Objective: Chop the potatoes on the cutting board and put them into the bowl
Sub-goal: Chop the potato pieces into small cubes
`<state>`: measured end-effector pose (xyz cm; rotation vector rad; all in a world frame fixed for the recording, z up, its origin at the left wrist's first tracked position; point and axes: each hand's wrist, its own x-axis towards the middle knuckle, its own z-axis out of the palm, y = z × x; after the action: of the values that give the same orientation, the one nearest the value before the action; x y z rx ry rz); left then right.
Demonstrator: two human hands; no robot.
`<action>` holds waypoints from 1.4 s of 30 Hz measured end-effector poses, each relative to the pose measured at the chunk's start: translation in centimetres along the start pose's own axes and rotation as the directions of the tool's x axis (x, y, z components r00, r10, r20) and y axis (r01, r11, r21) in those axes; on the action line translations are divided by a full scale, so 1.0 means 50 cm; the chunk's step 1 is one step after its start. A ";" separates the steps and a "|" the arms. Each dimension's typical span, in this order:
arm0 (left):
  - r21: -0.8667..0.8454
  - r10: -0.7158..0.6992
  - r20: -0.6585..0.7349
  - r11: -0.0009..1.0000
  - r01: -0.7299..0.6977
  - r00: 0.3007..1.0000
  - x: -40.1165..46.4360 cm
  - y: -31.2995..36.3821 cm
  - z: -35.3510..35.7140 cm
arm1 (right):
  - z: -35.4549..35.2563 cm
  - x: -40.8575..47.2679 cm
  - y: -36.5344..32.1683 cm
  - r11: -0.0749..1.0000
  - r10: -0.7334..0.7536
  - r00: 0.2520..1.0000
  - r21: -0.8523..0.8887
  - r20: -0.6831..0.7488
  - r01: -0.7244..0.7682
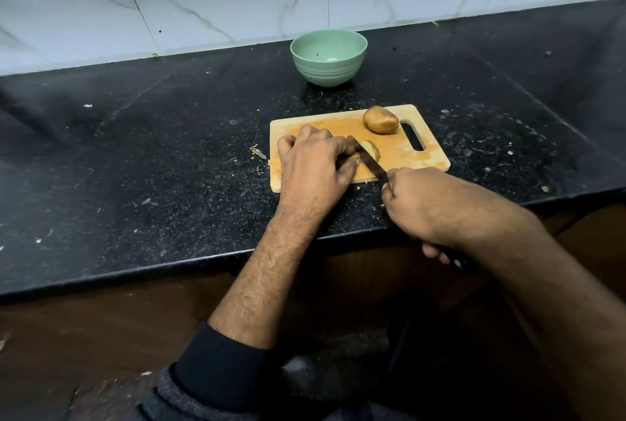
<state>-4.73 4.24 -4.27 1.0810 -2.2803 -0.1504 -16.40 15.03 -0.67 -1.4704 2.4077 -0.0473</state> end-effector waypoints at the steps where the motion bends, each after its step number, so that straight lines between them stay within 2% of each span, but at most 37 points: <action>1: -0.006 -0.007 -0.004 1.000 0.007 1.000 0.000 0.000 0.000 | 0.004 -0.001 0.004 1.000 0.000 1.000 -0.011 0.005 0.000; 7: 0.001 -0.022 0.002 1.000 0.022 1.000 0.001 -0.001 0.002 | 0.007 -0.046 0.001 0.999 -0.013 0.998 -0.037 0.056 0.015; 13: -0.004 -0.021 -0.004 1.000 0.021 1.000 -0.003 0.001 -0.001 | -0.032 -0.095 -0.007 0.997 0.055 0.986 0.037 0.159 -0.062; 16: -0.012 -0.037 -0.008 0.999 0.037 0.999 -0.006 -0.002 -0.005 | -0.053 -0.121 -0.013 0.997 0.039 0.991 0.054 0.129 -0.046; 21: -0.141 -0.100 0.033 0.985 0.103 0.994 -0.014 -0.011 -0.011 | -0.065 -0.134 -0.017 0.998 0.004 0.999 0.061 0.032 -0.005; 23: -0.129 -0.110 0.026 0.985 0.113 0.994 -0.017 -0.012 -0.011 | -0.067 -0.132 -0.023 0.999 0.001 1.000 0.052 0.016 -0.002; 30: -0.047 -0.081 -0.012 0.996 0.080 0.997 -0.018 -0.009 -0.009 | -0.051 -0.101 -0.044 0.999 0.035 0.996 -0.003 0.080 -0.035; 36: -0.059 -0.057 -0.002 0.997 0.057 0.998 -0.015 -0.008 -0.012 | -0.052 -0.059 -0.064 0.996 0.074 0.990 -0.059 0.118 -0.067; 40: -0.074 -0.072 -0.003 0.995 0.071 0.997 -0.013 -0.011 -0.011 | -0.058 -0.029 -0.071 0.997 0.054 0.983 0.047 0.173 -0.063; 42: -0.066 -0.078 0.004 0.995 0.078 0.997 -0.013 -0.010 -0.009 | -0.060 -0.021 -0.069 0.998 0.041 0.983 0.043 0.177 -0.049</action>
<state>-3.80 4.44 -4.37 1.1369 -2.2194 -0.2563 -13.84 13.89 3.11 -1.3396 2.2811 0.0348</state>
